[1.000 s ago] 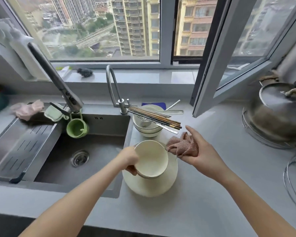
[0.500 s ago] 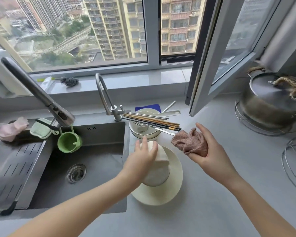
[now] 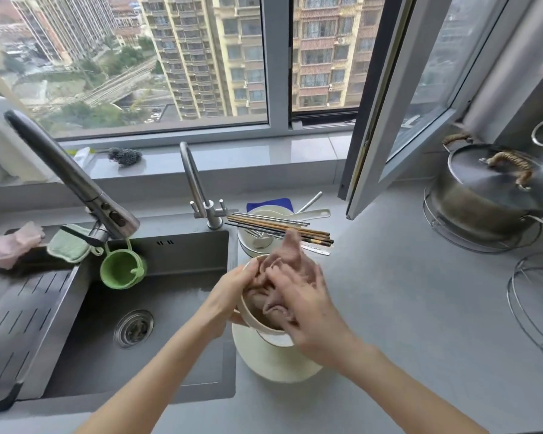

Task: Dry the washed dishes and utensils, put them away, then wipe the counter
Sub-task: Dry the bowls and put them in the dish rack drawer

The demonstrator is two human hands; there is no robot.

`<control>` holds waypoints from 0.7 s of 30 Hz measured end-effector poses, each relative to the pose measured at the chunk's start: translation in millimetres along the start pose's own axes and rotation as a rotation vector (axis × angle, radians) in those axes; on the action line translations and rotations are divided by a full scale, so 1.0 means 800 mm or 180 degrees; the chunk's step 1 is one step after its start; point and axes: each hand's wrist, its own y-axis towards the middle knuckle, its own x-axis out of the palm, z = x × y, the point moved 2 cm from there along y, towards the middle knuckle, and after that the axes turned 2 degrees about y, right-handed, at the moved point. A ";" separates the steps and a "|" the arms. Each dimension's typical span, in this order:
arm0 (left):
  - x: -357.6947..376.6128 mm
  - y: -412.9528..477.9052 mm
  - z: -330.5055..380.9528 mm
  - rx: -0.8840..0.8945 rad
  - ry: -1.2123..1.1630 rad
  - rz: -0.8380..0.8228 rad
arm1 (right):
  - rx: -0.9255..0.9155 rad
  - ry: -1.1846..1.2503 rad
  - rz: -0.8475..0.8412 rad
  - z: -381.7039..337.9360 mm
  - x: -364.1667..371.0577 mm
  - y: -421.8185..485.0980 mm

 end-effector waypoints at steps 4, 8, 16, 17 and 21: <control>-0.012 0.003 0.001 0.0146 0.0028 0.0039 | 0.0125 0.0474 -0.1164 -0.022 0.030 0.020; -0.030 0.005 -0.003 -0.0294 0.0263 0.0097 | 0.0031 0.0714 -0.2013 -0.027 -0.001 0.019; -0.042 -0.010 -0.001 -0.0753 0.0061 -0.0503 | -0.1006 -0.0908 -0.0278 -0.012 -0.042 0.045; -0.048 -0.008 -0.007 -0.0820 -0.0034 -0.0423 | -0.0642 -0.0563 0.0264 -0.020 -0.059 0.048; -0.061 -0.006 -0.018 -0.0709 -0.0186 -0.0211 | 0.1009 0.2424 0.0619 -0.029 -0.105 0.060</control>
